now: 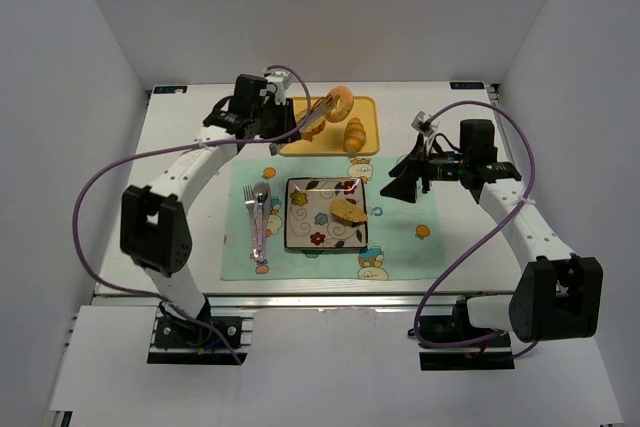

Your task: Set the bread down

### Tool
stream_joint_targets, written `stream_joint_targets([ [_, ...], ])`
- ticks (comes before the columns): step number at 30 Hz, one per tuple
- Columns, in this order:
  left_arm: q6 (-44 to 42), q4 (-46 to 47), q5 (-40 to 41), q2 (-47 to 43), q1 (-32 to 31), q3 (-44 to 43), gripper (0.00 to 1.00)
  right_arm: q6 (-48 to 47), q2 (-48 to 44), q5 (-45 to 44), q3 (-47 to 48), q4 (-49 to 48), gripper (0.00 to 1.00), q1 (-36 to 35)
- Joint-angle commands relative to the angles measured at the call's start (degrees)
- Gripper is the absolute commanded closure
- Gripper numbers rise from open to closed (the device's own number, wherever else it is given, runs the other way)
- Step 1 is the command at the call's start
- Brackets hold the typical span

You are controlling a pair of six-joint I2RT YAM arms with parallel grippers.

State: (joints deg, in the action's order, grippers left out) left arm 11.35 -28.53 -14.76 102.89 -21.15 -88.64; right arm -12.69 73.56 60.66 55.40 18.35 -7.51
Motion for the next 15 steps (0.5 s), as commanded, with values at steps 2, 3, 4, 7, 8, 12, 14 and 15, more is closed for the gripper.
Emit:
stream_joint_targets([
  [2, 1.0, 0.8, -4.9, -11.5, 0.3, 5.5, 0.86, -1.4, -0.4, 1.5, 2.7, 0.5, 0.11, 0.3],
  [3, 0.9, -0.2, -5.3, -12.8, 0.3, 6.9, 0.86, -1.4, -0.3, 1.5, 2.8, 0.7, 0.11, 0.2],
  [4, 0.9, -2.3, -6.0, -14.4, 0.3, 8.6, 0.86, -1.5, -0.3, 1.4, 2.9, 0.8, 0.11, 0.2],
  [7, 0.9, -6.2, -7.3, -20.6, 0.3, 16.1, 0.86, -1.6, -0.1, 1.4, 3.0, 1.0, 0.11, 0.3],
  [8, 1.1, -7.1, -7.6, -22.4, 0.3, 19.8, 0.86, -1.6, 0.1, 1.4, 3.0, 0.9, 0.11, 0.3],
  [12, 2.3, -13.6, -6.3, -30.9, 0.2, 26.3, 0.85, -1.6, 1.3, 1.6, 3.9, 1.2, 0.11, 0.2],
  [14, 2.5, -15.1, -5.4, -33.0, 0.2, 28.2, 0.85, -1.6, 2.1, 1.7, 4.7, 1.9, 0.11, 0.2],
  [15, 2.7, -16.2, -5.1, -34.4, 0.2, 29.7, 0.85, -2.2, 2.4, 1.6, 5.1, 2.3, 0.11, 0.3],
])
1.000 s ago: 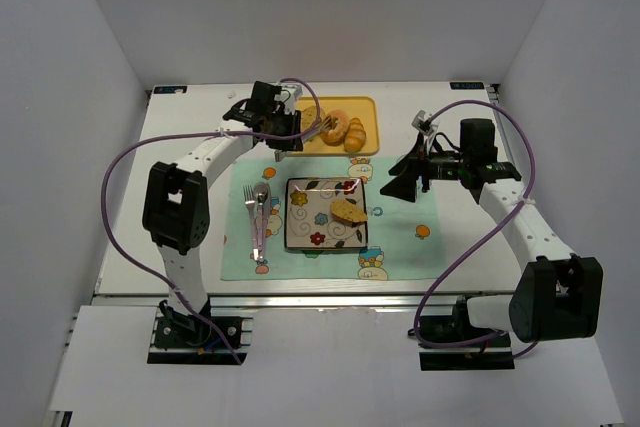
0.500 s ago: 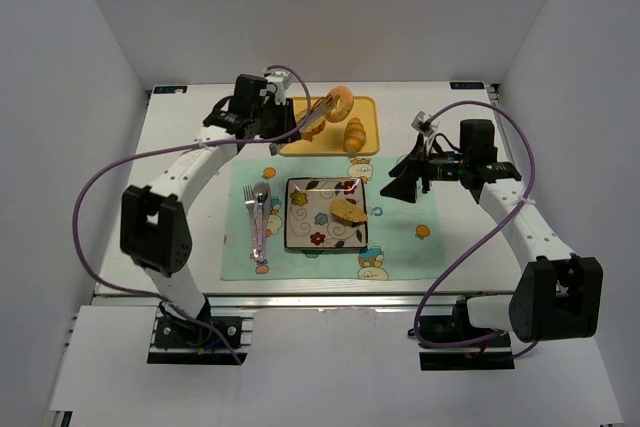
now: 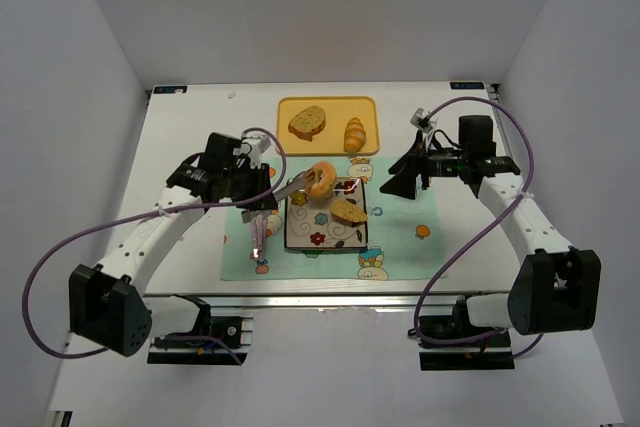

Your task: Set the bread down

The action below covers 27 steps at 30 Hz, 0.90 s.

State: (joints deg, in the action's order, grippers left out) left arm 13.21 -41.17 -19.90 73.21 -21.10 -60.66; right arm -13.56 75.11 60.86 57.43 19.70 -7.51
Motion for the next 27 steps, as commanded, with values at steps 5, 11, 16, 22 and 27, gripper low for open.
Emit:
stream_joint_targets([
  [5, 1.3, -4.7, -0.5, -6.5, 0.2, 4.8, 0.77, -3.2, 1.0, 0.8, 3.7, 3.7, 0.11, 0.2],
  [11, 0.9, -5.3, -1.0, -6.8, 0.2, 5.7, 0.47, -3.4, 0.0, 0.6, 3.4, 3.9, 0.11, 0.3],
  [16, 0.2, -7.5, 1.5, -6.8, 0.1, 3.1, 0.45, -3.7, -0.8, 0.0, 3.0, 4.0, 0.11, 0.3],
  [22, 3.0, -10.2, 15.9, -9.0, 0.4, -4.2, 0.53, -4.4, -1.0, 0.1, 2.6, 4.6, 0.11, 0.3],
  [27, 3.0, -9.9, 19.1, -9.0, 3.1, -6.5, 0.6, -4.5, -0.7, 0.6, 2.5, 4.6, 0.11, 0.2],
])
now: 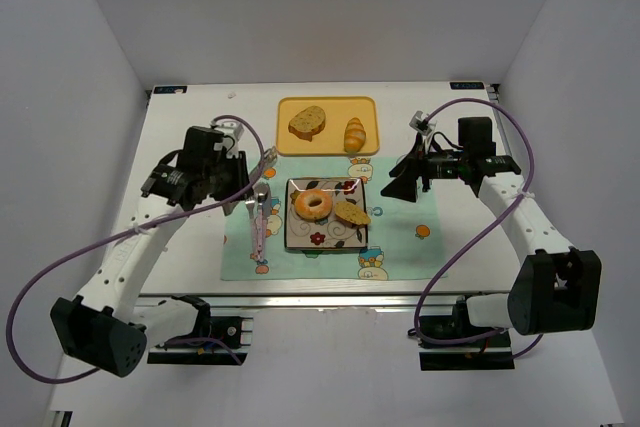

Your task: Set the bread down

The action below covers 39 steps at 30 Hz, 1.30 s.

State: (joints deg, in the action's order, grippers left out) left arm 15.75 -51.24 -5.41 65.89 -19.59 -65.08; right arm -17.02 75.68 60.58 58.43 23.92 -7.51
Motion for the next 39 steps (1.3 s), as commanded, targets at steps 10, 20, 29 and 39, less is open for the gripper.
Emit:
stream_joint_targets([
  [10, -5.5, 6.0, 12.2, -1.6, 12.2, 4.2, 0.75, -1.5, -1.4, 0.9, 1.3, 0.2, 0.11, 0.3],
  [20, -17.7, 34.4, 9.1, 5.5, 28.0, 19.0, 0.69, -4.7, -0.5, 1.1, 3.9, 4.3, 0.11, 0.3],
  [29, -18.4, 41.1, 8.0, 16.4, 29.1, 23.1, 0.2, -4.7, -0.8, 0.8, 4.0, 4.4, 0.11, 0.3],
  [39, -12.9, 39.6, 15.2, 13.9, 29.4, 23.9, 0.03, -4.4, -0.3, -1.8, 3.7, 4.2, 0.11, 0.3],
])
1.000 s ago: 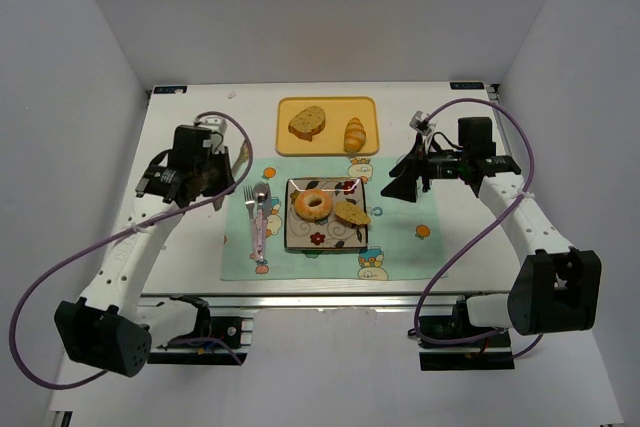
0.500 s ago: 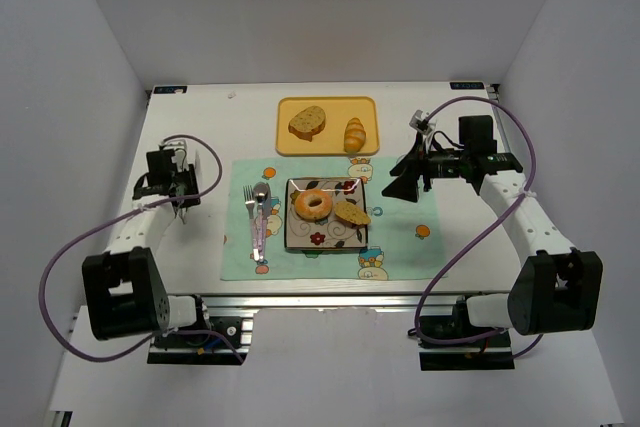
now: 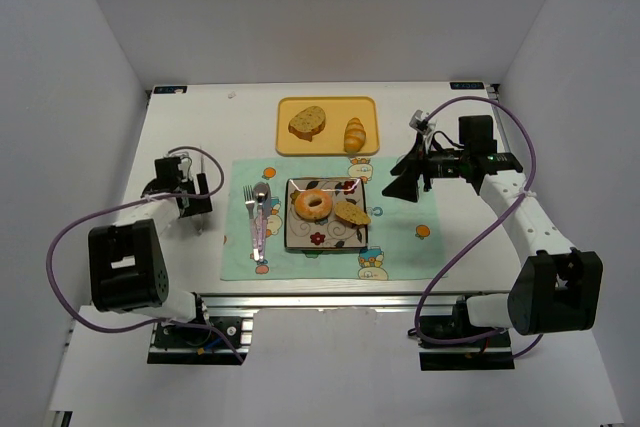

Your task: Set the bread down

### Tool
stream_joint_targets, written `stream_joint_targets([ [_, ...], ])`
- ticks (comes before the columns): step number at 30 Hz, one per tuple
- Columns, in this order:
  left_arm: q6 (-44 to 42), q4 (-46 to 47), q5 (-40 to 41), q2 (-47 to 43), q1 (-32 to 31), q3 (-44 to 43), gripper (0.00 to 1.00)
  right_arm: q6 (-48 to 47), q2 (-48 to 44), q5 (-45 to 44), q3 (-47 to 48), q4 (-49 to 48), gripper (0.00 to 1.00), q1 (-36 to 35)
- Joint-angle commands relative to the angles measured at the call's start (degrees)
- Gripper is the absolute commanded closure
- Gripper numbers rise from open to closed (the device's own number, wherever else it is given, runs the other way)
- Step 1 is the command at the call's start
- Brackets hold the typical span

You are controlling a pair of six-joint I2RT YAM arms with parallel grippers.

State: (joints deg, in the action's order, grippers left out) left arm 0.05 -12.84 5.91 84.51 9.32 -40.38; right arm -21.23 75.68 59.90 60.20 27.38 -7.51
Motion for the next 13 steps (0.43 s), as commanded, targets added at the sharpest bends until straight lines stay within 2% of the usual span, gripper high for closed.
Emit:
stream_joint_targets([
  [1, 3.4, 0.3, 4.8, -7.7, 0.6, -1.3, 0.02, 0.4, -0.4, -1.8, 1.9, 0.5, 0.11, 0.3],
  [3, 5.9, -1.4, 6.7, -10.9, 0.7, -2.6, 0.02, 2.8, -1.0, -5.4, 1.6, -1.4, 0.11, 0.3],
  [4, 6.8, -3.8, 6.7, -14.3, 0.8, -4.3, 0.02, 7.6, -1.7, -9.7, 1.2, -2.9, 0.11, 0.2],
  [6, 8.3, -7.4, 3.4, -17.6, 0.8, -6.2, 0.02, 13.1, -2.7, -15.2, 0.0, -7.4, 0.11, 0.3],
  [7, 8.7, -8.4, 1.6, -20.8, 0.8, -6.7, 0.02, 17.0, -3.4, -20.6, -0.2, -8.5, 0.11, 0.3],
  [10, 10.7, -11.5, -7.8, -26.1, 0.8, -7.0, 0.02, 20.8, -3.8, -27.7, 0.3, -11.0, 0.11, 0.2],
  [13, 13.3, -13.3, -15.5, -34.2, 0.8, -5.9, 0.02, 24.7, -2.4, -31.1, 2.6, -11.5, 0.11, 0.3],
])
